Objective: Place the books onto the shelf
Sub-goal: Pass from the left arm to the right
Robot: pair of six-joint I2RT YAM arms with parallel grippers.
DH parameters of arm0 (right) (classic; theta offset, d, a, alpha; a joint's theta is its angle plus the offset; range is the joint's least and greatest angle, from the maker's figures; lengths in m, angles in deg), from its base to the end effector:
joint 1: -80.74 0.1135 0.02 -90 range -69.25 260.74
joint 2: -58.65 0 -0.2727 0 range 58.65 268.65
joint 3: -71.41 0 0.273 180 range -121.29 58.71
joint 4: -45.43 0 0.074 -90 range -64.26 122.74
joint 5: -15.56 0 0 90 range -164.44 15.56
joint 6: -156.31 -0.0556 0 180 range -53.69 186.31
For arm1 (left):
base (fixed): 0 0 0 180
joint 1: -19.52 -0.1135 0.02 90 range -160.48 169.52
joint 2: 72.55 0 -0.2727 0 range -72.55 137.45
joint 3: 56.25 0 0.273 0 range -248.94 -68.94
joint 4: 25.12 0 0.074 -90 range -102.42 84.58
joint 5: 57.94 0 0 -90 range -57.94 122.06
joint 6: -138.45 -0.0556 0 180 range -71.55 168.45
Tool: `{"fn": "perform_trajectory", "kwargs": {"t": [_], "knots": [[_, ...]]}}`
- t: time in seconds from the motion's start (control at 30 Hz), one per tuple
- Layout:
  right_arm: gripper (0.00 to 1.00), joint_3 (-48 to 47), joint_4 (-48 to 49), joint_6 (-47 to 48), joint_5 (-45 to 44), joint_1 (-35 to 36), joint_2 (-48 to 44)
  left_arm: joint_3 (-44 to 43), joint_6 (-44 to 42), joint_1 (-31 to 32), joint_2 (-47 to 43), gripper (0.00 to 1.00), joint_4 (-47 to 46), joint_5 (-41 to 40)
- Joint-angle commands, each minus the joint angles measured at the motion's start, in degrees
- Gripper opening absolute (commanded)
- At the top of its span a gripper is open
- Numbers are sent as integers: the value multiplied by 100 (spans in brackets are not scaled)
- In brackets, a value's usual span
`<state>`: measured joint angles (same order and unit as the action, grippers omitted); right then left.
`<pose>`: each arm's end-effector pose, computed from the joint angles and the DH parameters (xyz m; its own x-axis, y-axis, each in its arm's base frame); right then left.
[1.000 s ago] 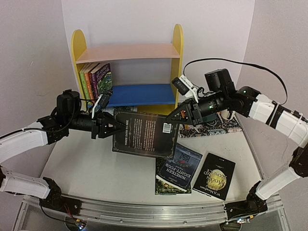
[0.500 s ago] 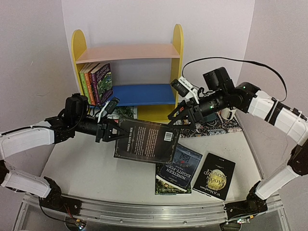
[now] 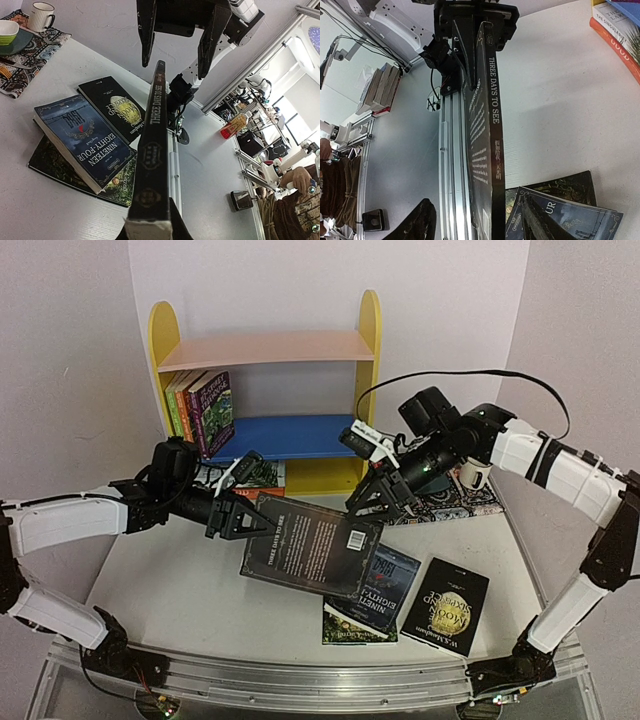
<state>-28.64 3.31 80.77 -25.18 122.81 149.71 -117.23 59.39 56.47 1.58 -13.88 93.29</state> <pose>0.2591 0.2906 0.3685 -0.1661 -0.3694 -0.9143 -0.9808 -0.0340 0.1919 0.2129 -0.2211 0.2721 -0.5000 0.2618 -0.8255 0.8478 -0.0464 -0.5282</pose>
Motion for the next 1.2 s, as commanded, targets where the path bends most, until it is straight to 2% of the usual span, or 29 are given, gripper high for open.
{"fn": "perform_trajectory", "kwargs": {"t": [0.0,0.2,0.33,0.53,0.67,0.97,1.17], "knots": [[58,-342,-320,126,189,205,255,-412,-84,90,42,0,-263,347],[49,-520,-577,224,242,283,504,-452,-254,122,-4,0,-149,461],[38,-660,-808,280,291,313,647,-468,-401,128,-84,0,-8,438],[33,-894,-1335,501,350,365,879,-533,-665,129,-151,0,326,336],[34,-978,-1687,730,427,411,1000,-554,-807,128,-204,0,487,259],[27,-1009,-1874,918,395,530,1113,-611,-956,128,-234,0,711,264],[12,-1134,-2077,1068,380,587,1247,-632,-1019,128,-269,0,807,218]]}}
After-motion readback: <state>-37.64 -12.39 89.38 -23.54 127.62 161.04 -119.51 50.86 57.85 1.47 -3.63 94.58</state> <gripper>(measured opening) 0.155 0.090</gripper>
